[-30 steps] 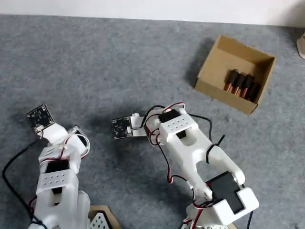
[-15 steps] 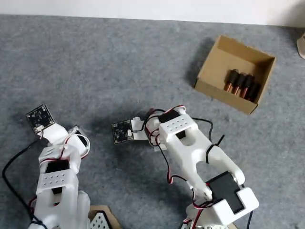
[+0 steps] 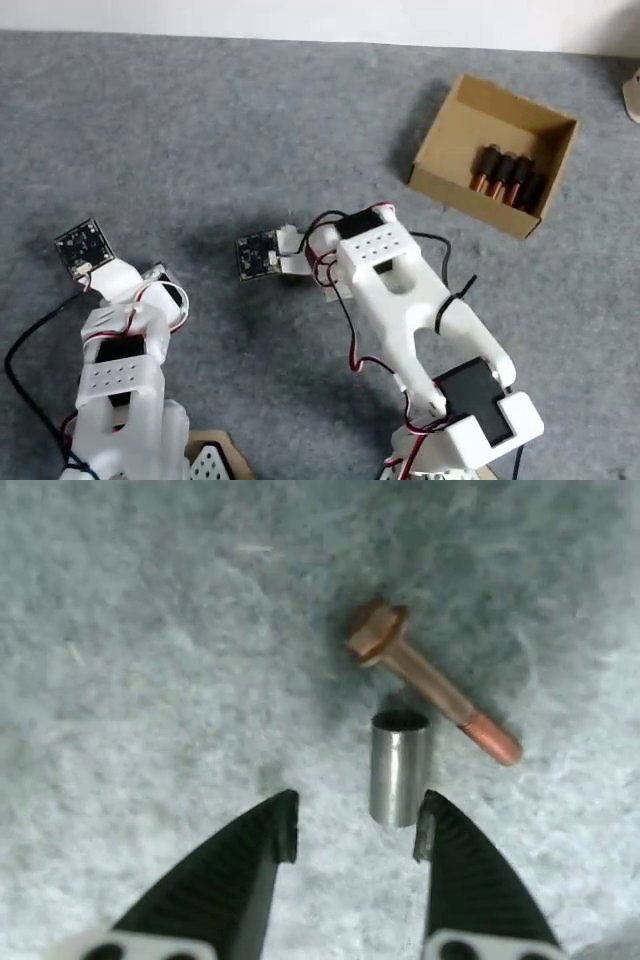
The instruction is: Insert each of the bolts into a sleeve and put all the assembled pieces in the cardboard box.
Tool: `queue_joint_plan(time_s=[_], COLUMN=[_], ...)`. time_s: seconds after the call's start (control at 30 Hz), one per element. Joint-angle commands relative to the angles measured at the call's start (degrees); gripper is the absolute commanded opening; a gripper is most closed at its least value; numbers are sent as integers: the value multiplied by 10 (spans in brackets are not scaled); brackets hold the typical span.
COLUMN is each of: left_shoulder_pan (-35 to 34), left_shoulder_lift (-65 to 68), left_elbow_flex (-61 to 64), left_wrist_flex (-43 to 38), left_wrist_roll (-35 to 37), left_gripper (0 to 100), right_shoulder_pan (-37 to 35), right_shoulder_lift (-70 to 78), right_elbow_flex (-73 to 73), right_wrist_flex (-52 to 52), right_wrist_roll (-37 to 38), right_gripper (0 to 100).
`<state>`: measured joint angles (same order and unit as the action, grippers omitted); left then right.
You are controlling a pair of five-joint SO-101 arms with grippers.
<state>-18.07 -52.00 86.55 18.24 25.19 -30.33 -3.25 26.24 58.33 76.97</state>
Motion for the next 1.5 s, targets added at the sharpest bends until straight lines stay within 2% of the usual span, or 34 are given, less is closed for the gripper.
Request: queue_joint_plan(time_s=[0.0, 0.27, 0.47, 0.9, 1.07, 1.47], left_shoulder_pan=[-7, -7, -7, -7, -7, -7], left_shoulder_lift=[-8, -8, -8, -8, -8, -8], left_elbow_flex=[-3, -3, -3, -3, -3, -3], left_wrist_flex=[-11, -11, -11, -11, -11, -11], left_wrist_roll=[-4, -4, -4, -4, -4, -4], left_gripper=[98, 98, 98, 98, 98, 98], right_shoulder_pan=[9, 8, 7, 0, 4, -10], right_shoulder_lift=[-4, -1, 0, 0, 54, 152], right_elbow_flex=[-31, -29, -12, 39, 64, 61], right_wrist_flex=[6, -4, -108, -118, -184, -187], right_wrist_roll=[3, 3, 4, 3, 3, 3], right_gripper=[184, 184, 184, 184, 184, 176])
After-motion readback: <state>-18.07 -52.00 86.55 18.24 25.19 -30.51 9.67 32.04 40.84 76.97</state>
